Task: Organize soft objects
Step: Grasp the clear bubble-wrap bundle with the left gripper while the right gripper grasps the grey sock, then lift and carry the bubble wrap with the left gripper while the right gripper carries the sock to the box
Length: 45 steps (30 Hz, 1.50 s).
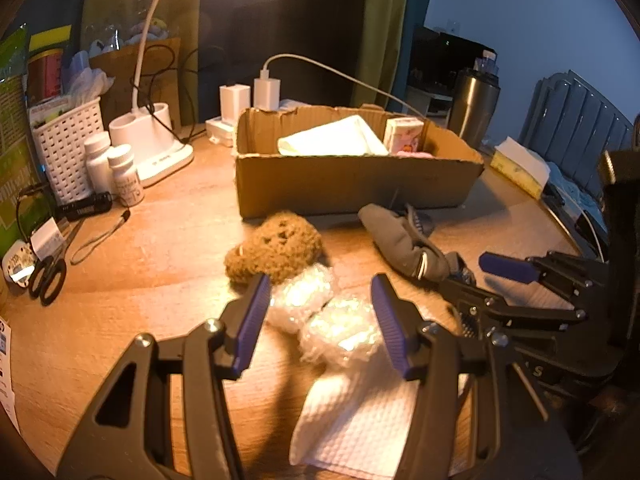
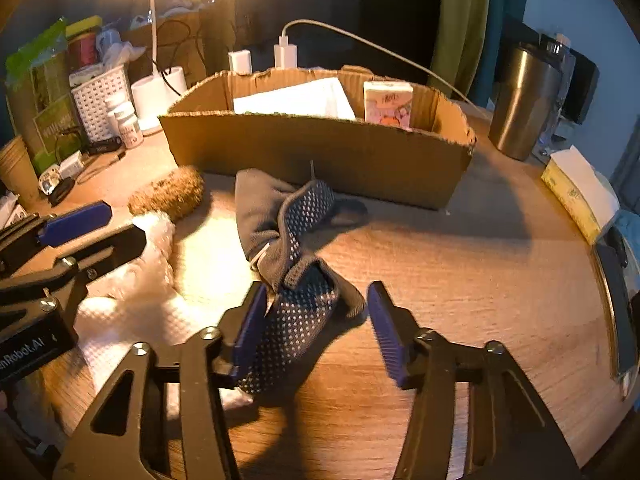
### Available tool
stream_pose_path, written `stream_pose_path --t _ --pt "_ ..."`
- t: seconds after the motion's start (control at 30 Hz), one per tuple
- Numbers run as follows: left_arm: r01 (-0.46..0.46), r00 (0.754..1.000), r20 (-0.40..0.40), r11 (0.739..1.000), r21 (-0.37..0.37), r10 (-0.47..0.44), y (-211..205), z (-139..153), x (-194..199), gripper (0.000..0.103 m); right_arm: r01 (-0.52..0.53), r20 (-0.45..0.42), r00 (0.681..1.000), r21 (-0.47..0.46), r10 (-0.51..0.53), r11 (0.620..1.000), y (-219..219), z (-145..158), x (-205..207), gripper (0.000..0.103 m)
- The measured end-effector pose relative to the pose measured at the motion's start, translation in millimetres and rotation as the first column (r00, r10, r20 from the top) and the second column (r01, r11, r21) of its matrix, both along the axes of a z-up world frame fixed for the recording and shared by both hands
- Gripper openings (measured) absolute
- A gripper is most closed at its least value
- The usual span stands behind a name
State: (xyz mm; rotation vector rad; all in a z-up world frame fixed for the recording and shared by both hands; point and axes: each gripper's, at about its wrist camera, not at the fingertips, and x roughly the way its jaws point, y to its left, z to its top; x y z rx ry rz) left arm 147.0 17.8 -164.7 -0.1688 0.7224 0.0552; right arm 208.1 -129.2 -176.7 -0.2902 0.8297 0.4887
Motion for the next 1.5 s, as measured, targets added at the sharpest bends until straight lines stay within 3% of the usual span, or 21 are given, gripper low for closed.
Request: stream_pose_path --t 0.23,0.47,0.73,0.8,0.87,0.9,1.13,1.33,1.5 --pt "0.0 1.0 -0.008 1.0 0.001 0.0 -2 -2 1 0.054 -0.011 -0.008 1.0 -0.022 0.011 1.0 -2 -8 0 0.021" --pt "-0.006 0.999 -0.032 1.0 -0.01 0.006 5 -9 0 0.062 0.003 0.011 1.0 0.005 -0.003 1.0 -11 -3 0 0.013" --pt "-0.013 0.999 -0.037 1.0 0.0 0.013 5 -8 0 0.065 0.009 0.028 1.0 0.04 -0.01 0.999 -29 9 0 0.013" --pt "-0.019 0.999 -0.045 1.0 0.001 0.019 7 -9 4 0.071 0.021 0.021 1.0 0.063 -0.023 0.998 -33 11 2 0.025" --pt "-0.009 0.997 -0.075 1.0 -0.013 0.008 8 -15 10 0.073 0.025 0.021 0.999 0.077 -0.027 0.997 -35 12 4 0.052" --pt "-0.002 0.996 -0.094 1.0 -0.019 0.001 7 -18 13 0.073 0.02 0.021 1.0 0.088 -0.022 0.996 -36 12 5 0.054" --pt "0.023 0.99 -0.135 0.998 -0.066 -0.032 7 -27 23 0.071 -0.046 0.017 0.999 0.078 0.045 0.996 -14 7 19 0.057" --pt "0.062 0.987 -0.145 0.995 -0.08 -0.074 1 -29 25 0.038 -0.085 -0.041 0.995 0.085 0.088 0.993 -1 -1 32 0.056" --pt "0.107 0.986 -0.118 0.992 -0.065 -0.114 -7 -25 23 0.033 -0.101 -0.07 0.992 0.108 0.109 0.989 1 -3 31 0.042"
